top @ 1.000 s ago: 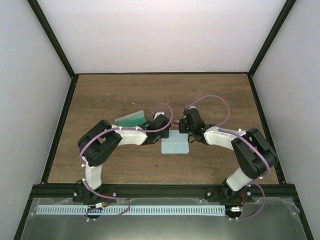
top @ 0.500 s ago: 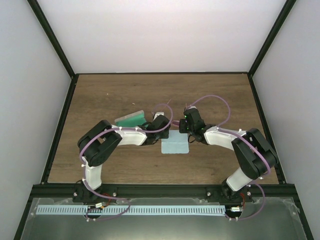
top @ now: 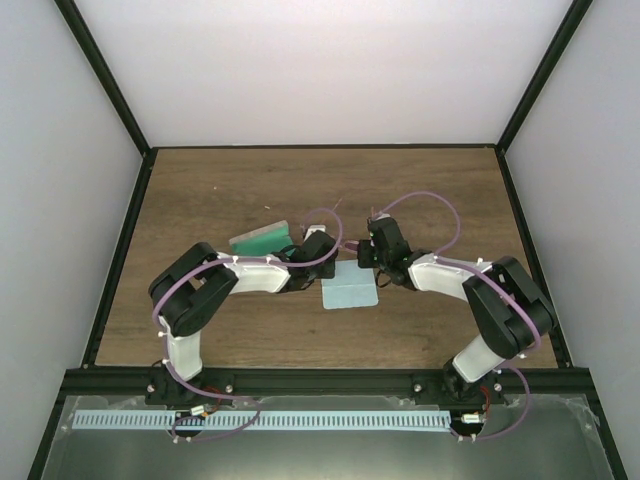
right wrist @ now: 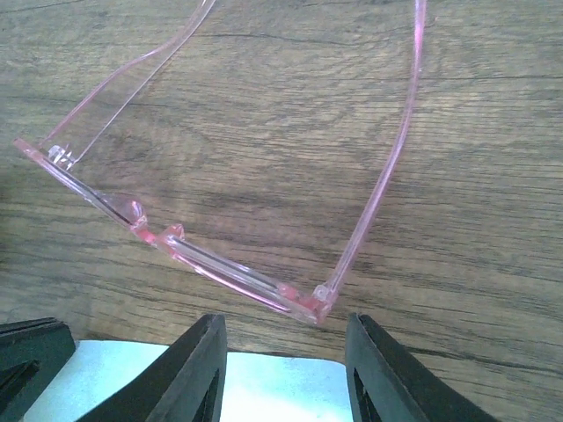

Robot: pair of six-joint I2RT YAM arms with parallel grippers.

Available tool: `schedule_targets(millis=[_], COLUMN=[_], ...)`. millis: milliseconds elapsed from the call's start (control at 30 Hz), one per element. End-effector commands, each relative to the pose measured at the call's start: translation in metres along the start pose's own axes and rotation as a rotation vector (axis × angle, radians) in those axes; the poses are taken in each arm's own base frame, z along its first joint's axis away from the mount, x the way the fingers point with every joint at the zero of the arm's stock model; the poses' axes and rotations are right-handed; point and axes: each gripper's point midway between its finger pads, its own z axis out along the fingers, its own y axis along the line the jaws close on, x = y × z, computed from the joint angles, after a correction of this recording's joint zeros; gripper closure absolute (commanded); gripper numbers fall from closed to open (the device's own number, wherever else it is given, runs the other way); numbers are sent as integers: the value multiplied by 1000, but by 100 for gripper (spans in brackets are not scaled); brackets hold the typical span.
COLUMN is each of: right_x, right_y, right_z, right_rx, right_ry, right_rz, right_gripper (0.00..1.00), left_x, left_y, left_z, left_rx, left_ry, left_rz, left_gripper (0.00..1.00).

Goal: Organize the sunglasses
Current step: Fold the glasses cleaning cloth at the center of the board.

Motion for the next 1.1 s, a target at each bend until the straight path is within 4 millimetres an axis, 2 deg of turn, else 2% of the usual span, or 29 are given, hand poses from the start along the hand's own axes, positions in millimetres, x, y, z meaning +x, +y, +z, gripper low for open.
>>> schedule_targets(millis=[0,33,133,200,367,633,967,1067], right_x=[0,1,1,-3,-5,-4,-5,-5], right_y=[5,5,6,7,7,6,5,4], right_z=[5,6,7,4,3,3,2,1], right_rx=[-37,-38,-40,-42,-41,-37,-31,-28], right_ry=[5,9,9,-2,-9,-9,-11,-12], right_rz=[5,5,5,5,3,5,4,6], right_gripper=[62,61,62,62,62,61,62,61], left_x=[-6,-5,-7,-7,-2,15,19,21], left_y=[-5,-3,3,8,16,12,9,10], left_z=[-5,-4,-5,-6,-6,1,8,8], left_rx=[17,9,-19,-45,-73,-61,-59,-58], left_ry=[-17,-15,-26,-32,-25,16,33,37], left_rz=[4,5,2,1,1,19,29,32], left_gripper=[96,93,75,72,73,78,78,81])
